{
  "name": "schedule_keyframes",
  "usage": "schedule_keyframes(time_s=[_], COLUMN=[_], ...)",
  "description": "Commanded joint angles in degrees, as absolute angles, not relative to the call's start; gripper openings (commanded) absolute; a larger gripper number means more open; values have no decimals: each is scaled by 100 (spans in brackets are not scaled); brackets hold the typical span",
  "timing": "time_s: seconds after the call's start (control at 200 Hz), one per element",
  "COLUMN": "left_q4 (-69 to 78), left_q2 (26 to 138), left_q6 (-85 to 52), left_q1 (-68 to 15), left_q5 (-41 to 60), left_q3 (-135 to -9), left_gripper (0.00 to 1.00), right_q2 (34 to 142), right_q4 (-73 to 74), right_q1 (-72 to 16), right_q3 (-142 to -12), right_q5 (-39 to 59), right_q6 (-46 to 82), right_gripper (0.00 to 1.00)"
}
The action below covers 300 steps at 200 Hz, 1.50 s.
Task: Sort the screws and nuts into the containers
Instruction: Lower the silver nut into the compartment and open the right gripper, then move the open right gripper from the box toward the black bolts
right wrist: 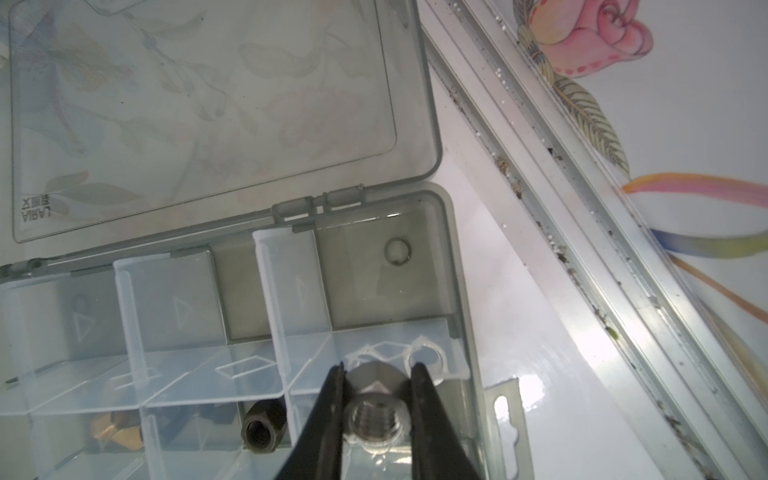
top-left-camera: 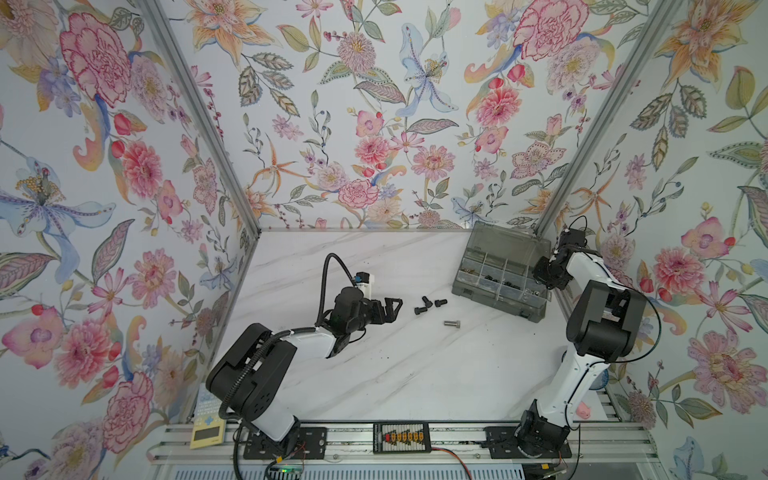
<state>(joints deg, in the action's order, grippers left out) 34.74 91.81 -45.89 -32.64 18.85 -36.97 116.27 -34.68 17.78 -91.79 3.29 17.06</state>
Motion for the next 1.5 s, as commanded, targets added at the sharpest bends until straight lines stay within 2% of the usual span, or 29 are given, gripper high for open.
schedule_keyframes(time_s=[0.0, 0.656, 0.821, 1.006, 1.261, 1.496], left_q4=[3430, 3473, 3474, 3468, 3424, 3339], left_q2=[9114, 9049, 9061, 9067, 9040, 9000], left_q6=[-4540, -4566, -4559, -4569, -4566, -4561], left_q1=[-3283, -3289, -3288, -3288, -3292, -3289], left_q5=[1793, 1771, 1784, 1766, 1758, 1704], left_q3=[-3664, -3577, -3587, -3587, -3621, -3626], left_gripper=[99, 99, 99, 99, 99, 99], right_q2=[11643, 11215, 11278, 11302, 11019, 10404], right_q4=[-3526, -3455, -3445, -3458, -3467, -3469], right_q1=[1828, 1836, 1837, 1830, 1854, 1799], right_q3=[-9004, -8602, -8604, -8639, -8653, -8479], right_q5=[362, 437, 422, 446, 566, 1171], right_q6=[1592, 1523, 1496, 1484, 1485, 1619], right_gripper=[11, 12, 20, 33, 39, 42])
